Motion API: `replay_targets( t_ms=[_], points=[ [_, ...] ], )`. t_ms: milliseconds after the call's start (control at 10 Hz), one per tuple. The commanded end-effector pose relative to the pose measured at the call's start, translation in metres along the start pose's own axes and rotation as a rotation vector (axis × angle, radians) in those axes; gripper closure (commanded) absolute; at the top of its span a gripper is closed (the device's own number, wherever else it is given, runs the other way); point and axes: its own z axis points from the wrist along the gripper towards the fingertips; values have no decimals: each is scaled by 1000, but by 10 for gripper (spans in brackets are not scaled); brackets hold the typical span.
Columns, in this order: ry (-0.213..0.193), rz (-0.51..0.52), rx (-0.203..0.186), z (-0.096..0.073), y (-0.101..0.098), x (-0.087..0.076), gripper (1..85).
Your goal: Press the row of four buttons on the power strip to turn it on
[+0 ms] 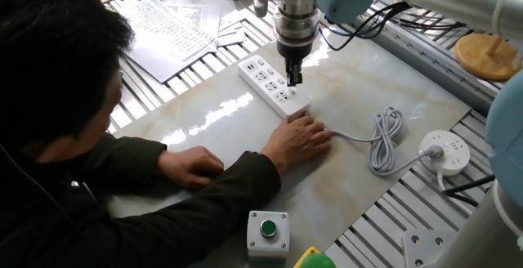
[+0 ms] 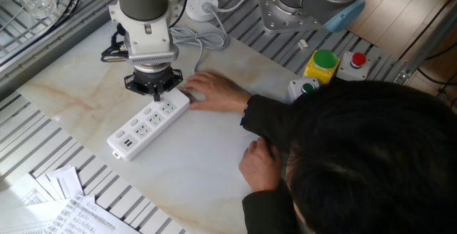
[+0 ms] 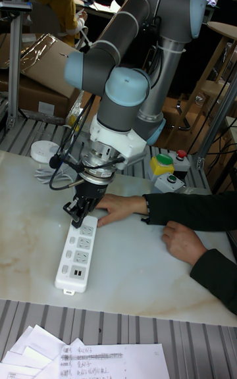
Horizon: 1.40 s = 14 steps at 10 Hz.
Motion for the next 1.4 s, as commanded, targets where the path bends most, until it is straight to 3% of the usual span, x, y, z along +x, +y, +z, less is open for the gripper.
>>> replay_targets(
  t_ms=[0,500,600,900,1000,1300],
  points=[
    [-14,4,3,11,0,-6,847],
    [-27,15,-13,23,8,-4,847],
    [-18,16,-15,19,10,-3,847],
    [29,22,-17,-17,12,0,847],
    [24,20,-45,-24,13,0,847],
    [17,7,-21,-18,3,0,847]
  ],
)
